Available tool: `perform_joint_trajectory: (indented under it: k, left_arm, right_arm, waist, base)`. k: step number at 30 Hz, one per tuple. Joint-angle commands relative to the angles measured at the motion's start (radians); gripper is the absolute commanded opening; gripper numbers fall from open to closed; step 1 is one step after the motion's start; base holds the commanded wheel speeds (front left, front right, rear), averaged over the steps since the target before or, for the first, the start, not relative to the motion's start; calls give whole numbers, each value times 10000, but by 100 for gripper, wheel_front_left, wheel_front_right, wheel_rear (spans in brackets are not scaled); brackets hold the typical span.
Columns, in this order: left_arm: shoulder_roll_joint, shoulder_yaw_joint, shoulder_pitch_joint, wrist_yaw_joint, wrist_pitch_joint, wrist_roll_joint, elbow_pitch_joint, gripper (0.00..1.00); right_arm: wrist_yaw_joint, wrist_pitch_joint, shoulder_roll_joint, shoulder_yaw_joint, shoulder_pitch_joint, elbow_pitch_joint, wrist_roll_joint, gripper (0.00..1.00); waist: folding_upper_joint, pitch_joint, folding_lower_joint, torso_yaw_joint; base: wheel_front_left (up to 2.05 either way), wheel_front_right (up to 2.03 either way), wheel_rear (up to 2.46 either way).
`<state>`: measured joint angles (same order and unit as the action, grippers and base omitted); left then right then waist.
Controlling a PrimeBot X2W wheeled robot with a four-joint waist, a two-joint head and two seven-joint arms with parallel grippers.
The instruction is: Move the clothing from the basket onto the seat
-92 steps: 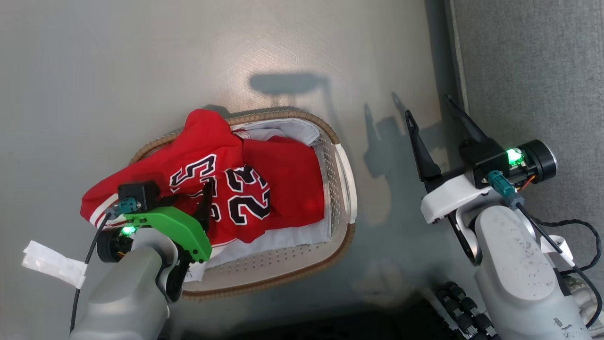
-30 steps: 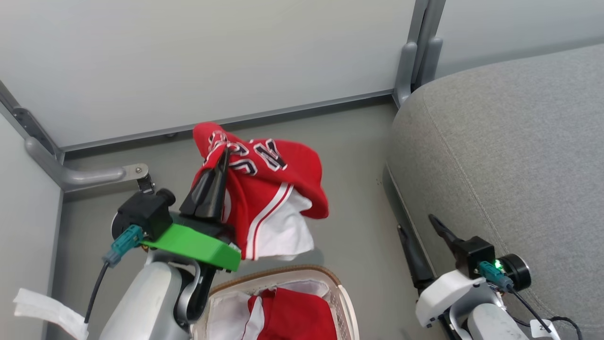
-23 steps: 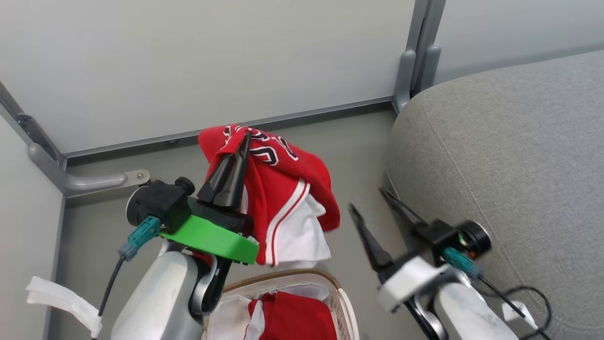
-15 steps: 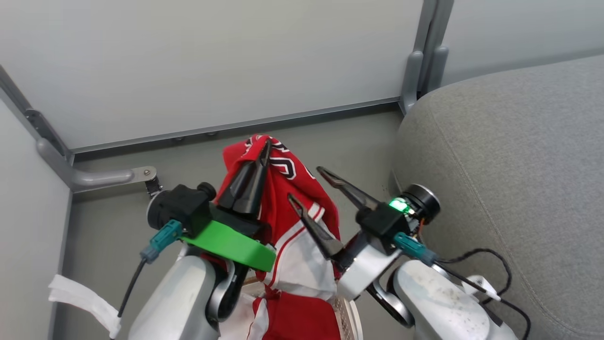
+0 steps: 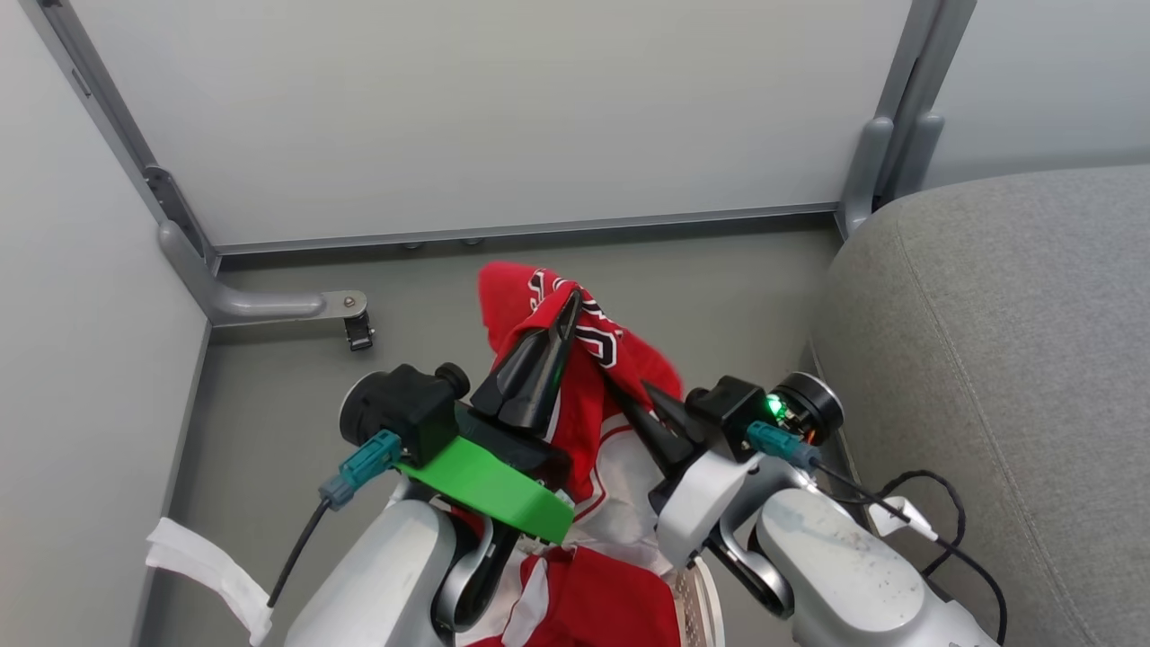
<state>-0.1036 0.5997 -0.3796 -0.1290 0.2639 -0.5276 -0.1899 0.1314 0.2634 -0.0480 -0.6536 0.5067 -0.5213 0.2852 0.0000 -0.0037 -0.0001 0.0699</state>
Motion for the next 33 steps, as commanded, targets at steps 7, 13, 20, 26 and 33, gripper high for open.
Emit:
perform_joint_trajectory:
  k: [7, 13, 20, 26, 33]
  left_arm:
    - [-173, -494, 257, -23, 7, 78, 62, 100]
    - [-303, -616, 452, -23, 7, 346, 110, 100]
    - [-354, -181, 403, -23, 7, 423, 135, 100]
    - [-545, 606, 14, -23, 7, 79, 32, 100]
    - [-990, 667, -4, -23, 7, 129, 35, 100]
  right_arm:
    - [-14, 22, -64, 1104, -478, 496, 84, 0]
    - [-14, 22, -50, 1720, -853, 1183, -76, 0]
    - [-14, 21, -43, 2995, -1445, 2217, -98, 0]
    - [-10, 21, -3, 4321, -2216, 3263, -312, 0]
    - [-10, 21, -33, 5199, -1145, 3277, -1548, 0]
  waist:
    - [0, 243, 1, -1709]
    - [0, 612, 1, -3930]
    - [0, 1164, 1, -5836]
    - [0, 1562, 1, -6056]
    - [0, 2379, 1, -6061]
  base:
    - [0, 0, 0]
    - [0, 0, 0]
    - [0, 0, 0]
    - [0, 0, 0]
    - [0, 0, 0]
